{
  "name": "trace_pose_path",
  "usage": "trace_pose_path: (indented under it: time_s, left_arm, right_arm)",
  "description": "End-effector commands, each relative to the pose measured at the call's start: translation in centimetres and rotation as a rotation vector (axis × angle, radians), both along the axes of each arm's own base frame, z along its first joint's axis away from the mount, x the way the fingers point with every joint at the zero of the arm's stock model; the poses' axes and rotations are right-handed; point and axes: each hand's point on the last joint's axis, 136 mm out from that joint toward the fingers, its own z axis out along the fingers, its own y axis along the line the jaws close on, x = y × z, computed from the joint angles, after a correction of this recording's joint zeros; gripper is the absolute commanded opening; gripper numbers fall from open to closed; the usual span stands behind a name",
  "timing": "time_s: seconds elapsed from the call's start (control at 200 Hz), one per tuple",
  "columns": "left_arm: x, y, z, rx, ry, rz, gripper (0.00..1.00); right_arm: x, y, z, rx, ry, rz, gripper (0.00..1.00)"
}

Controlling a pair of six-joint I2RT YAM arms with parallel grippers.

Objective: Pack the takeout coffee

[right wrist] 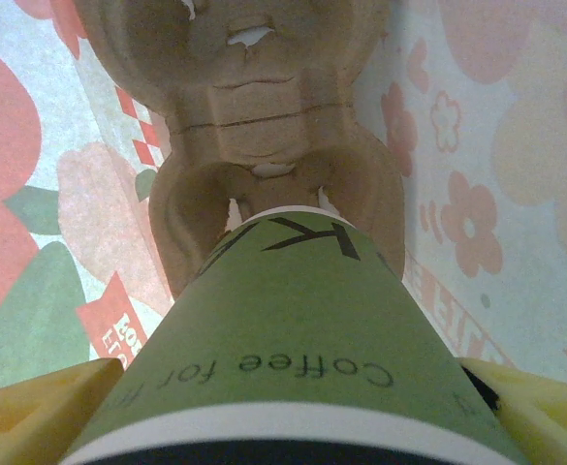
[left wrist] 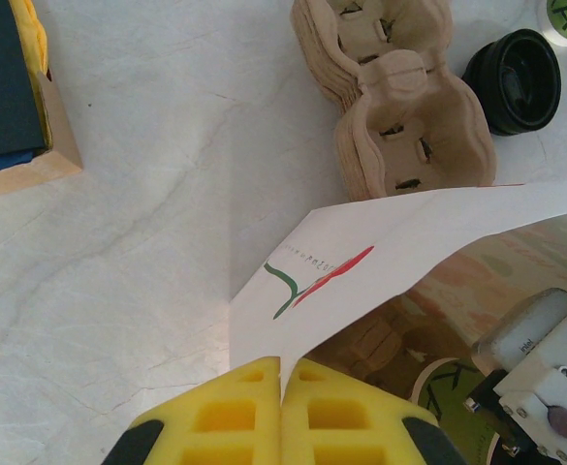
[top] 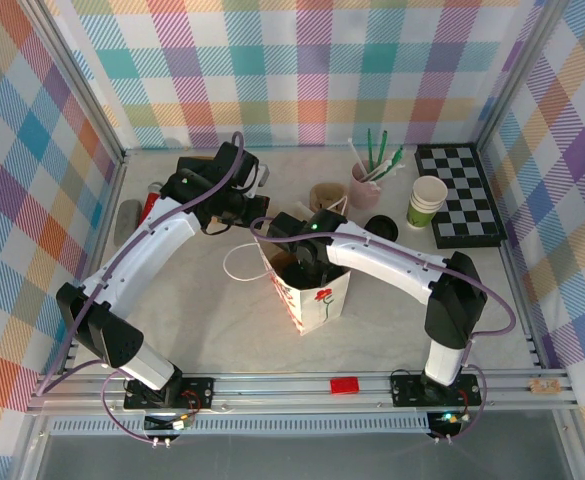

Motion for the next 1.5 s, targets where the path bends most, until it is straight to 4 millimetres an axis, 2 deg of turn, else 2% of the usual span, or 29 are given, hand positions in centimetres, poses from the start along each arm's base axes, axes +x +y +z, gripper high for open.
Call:
trace_pose_path:
  time_s: [0.0,1.045,1.496]
  left_arm:
    - [-0.54,-0.01,1.34,-0.028,-0.030,0.000,0.00]
    - [-0.75,0.16,0.99,-0.023,-0.024,0.002,0.00]
    - [-0.71,0.00,1.04,-0.028,-0.026,-0.002,0.00]
  right_arm:
    - [-0.36,-1.12,-0.23,-0.039,0.016,-0.021,0.47]
    - [0.06,-1.95,0.25,-0.043,-0.003,-0.037,0.46]
    - [0.23,-1.25,0.37,-0.023,-0.001,-0.025,0.46]
